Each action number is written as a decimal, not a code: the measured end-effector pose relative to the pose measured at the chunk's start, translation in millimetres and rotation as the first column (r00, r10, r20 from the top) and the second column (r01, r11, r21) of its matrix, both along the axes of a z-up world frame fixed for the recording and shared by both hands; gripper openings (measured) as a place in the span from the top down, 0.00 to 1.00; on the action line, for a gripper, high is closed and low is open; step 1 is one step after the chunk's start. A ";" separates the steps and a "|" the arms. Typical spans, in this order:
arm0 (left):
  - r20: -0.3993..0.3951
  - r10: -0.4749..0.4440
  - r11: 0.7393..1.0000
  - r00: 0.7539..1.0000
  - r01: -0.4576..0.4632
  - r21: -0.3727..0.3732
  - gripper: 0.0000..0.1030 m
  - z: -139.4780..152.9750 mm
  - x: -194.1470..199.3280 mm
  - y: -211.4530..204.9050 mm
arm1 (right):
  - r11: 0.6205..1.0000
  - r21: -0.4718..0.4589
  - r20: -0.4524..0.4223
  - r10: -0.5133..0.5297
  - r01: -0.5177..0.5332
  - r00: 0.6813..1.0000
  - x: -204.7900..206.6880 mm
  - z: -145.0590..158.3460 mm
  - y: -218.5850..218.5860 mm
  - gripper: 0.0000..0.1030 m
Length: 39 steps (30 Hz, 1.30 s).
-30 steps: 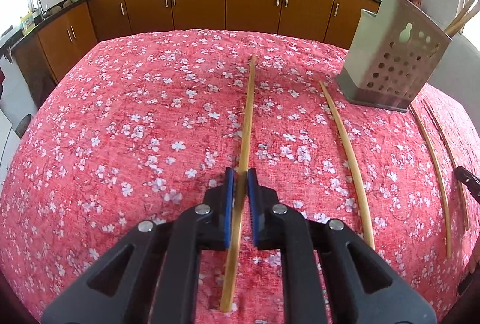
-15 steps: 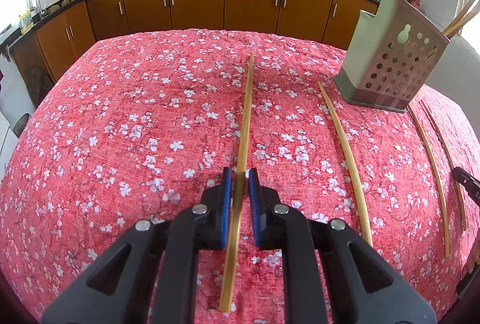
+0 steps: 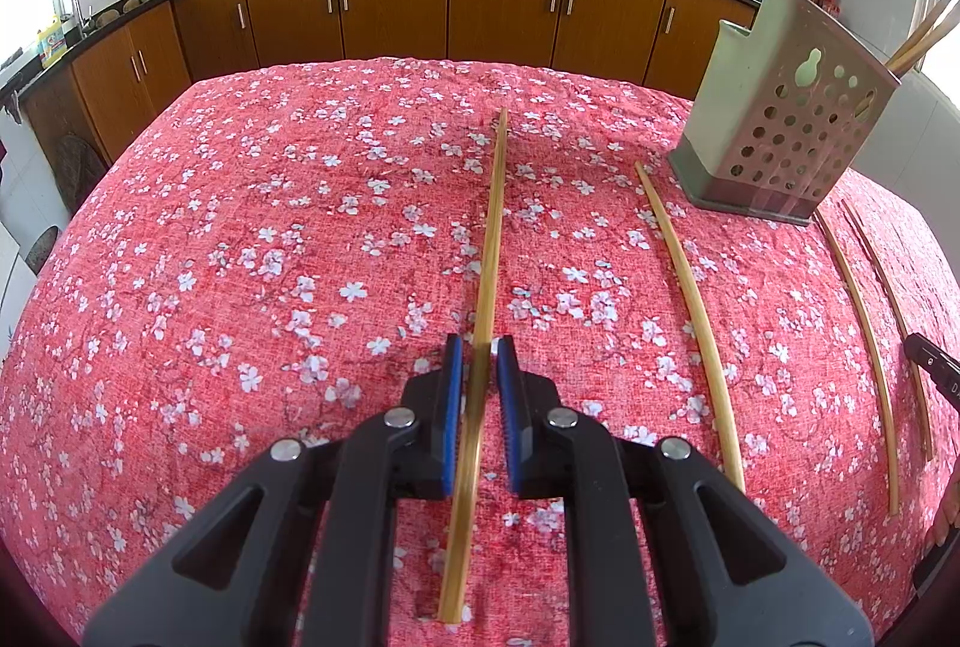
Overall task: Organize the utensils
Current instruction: 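Grasp a chopstick with the left gripper while the right gripper grasps another, then lift both held chopsticks upright and carry them above the grey holder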
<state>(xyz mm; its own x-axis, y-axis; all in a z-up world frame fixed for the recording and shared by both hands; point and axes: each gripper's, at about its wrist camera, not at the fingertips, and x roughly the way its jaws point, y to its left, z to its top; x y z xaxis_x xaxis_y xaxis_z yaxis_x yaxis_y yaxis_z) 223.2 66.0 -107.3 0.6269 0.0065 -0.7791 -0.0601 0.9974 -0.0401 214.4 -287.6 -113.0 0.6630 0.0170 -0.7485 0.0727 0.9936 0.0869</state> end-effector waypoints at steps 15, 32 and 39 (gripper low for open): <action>-0.006 -0.060 0.997 0.998 0.060 0.044 0.86 -0.9 -18.9 -5.2 | 1.000 0.009 -0.002 0.013 -0.013 1.000 -17.3 0.7 0.0 0.91; -0.005 -0.074 0.995 0.997 0.074 0.065 0.92 4.3 -33.8 -3.3 | 0.998 0.070 0.006 0.000 0.000 1.000 -22.8 8.1 -15.7 0.92; 0.059 -0.082 0.995 0.995 0.078 0.063 0.92 29.7 -43.0 0.0 | 0.997 0.075 0.086 -0.007 0.001 0.996 -33.8 35.8 -23.4 0.92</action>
